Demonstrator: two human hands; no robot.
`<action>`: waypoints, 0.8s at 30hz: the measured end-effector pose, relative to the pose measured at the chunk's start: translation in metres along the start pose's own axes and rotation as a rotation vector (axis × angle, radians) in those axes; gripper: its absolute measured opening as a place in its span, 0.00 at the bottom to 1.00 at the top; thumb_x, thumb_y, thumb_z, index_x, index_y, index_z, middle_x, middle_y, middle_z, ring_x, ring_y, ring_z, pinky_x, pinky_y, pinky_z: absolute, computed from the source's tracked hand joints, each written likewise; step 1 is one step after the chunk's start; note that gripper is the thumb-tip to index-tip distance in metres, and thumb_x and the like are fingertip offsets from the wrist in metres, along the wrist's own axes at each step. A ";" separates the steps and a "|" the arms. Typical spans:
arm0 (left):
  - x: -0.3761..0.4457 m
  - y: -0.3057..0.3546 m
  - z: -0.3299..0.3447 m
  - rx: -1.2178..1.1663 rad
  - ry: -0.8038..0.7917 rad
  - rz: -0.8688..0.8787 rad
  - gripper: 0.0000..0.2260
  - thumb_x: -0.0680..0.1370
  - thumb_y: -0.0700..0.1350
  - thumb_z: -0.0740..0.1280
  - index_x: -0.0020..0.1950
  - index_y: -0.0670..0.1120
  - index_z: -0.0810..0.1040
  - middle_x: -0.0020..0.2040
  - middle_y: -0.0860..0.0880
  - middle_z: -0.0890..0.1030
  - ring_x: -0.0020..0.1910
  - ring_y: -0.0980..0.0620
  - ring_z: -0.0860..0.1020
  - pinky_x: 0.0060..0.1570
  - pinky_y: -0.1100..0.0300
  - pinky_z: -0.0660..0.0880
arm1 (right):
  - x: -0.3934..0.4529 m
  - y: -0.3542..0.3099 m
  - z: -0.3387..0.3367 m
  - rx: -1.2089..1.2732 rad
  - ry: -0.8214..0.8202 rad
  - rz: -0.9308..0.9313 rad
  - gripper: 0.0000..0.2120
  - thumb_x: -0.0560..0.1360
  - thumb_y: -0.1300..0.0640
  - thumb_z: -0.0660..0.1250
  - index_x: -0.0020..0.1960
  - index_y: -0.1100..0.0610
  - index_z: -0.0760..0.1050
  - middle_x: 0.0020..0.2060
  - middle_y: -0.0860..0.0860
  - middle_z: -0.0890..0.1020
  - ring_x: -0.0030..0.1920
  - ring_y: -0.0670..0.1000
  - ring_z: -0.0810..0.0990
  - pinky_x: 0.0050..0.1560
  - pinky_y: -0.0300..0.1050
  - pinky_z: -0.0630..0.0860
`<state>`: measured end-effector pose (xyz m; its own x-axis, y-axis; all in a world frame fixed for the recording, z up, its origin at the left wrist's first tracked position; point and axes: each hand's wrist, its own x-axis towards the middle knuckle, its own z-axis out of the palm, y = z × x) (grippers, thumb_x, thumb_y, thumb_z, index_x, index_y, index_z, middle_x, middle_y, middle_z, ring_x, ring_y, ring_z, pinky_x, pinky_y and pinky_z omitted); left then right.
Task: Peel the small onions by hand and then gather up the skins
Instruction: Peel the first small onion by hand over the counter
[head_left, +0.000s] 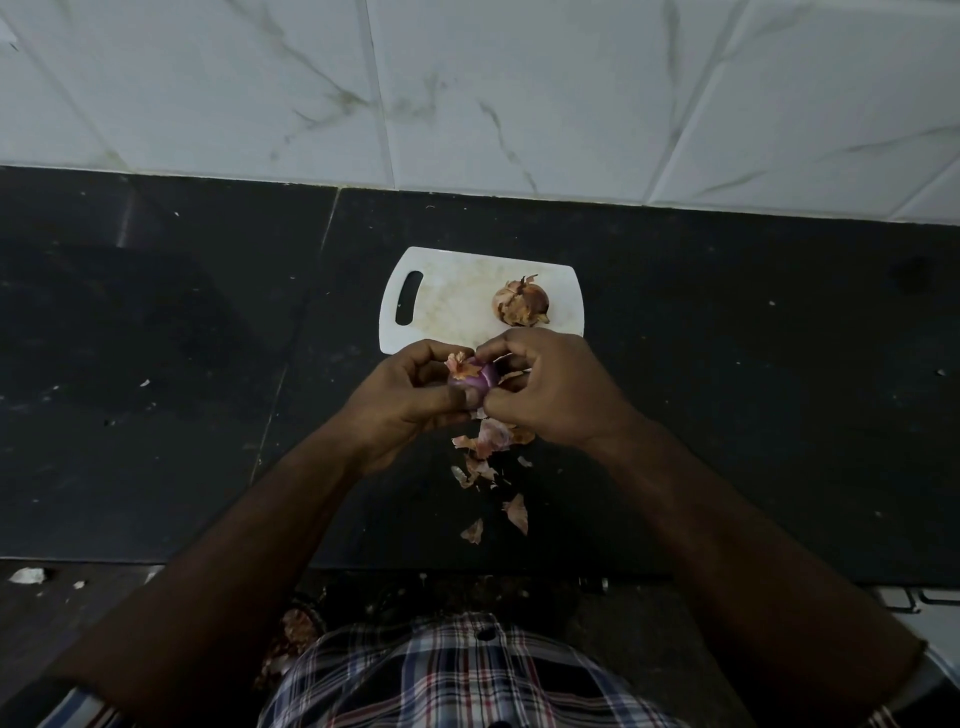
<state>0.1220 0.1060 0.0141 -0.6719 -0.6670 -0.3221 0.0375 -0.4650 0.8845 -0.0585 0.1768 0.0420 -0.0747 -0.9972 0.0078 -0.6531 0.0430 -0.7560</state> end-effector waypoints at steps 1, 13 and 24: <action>0.000 -0.001 0.000 0.003 0.000 0.006 0.20 0.68 0.34 0.73 0.58 0.40 0.77 0.54 0.41 0.82 0.48 0.48 0.84 0.45 0.58 0.81 | 0.000 0.000 0.001 -0.019 0.012 -0.010 0.19 0.68 0.55 0.75 0.59 0.54 0.81 0.52 0.48 0.84 0.50 0.44 0.82 0.51 0.45 0.82; 0.001 -0.001 0.003 0.031 0.037 -0.013 0.20 0.67 0.38 0.74 0.59 0.42 0.78 0.56 0.42 0.82 0.51 0.47 0.83 0.47 0.57 0.81 | -0.004 0.009 0.000 0.170 0.080 0.118 0.11 0.75 0.57 0.72 0.57 0.51 0.84 0.50 0.44 0.86 0.49 0.40 0.83 0.53 0.43 0.82; 0.004 -0.003 0.005 -0.025 0.036 -0.021 0.20 0.75 0.26 0.66 0.64 0.42 0.77 0.60 0.41 0.80 0.51 0.45 0.84 0.50 0.54 0.83 | -0.004 0.019 0.013 0.297 0.236 0.273 0.09 0.72 0.63 0.71 0.49 0.52 0.82 0.43 0.47 0.84 0.45 0.48 0.84 0.47 0.52 0.84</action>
<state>0.1155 0.1079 0.0123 -0.6459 -0.6772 -0.3526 0.0426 -0.4930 0.8690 -0.0607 0.1806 0.0196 -0.4053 -0.9093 -0.0946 -0.3445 0.2478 -0.9055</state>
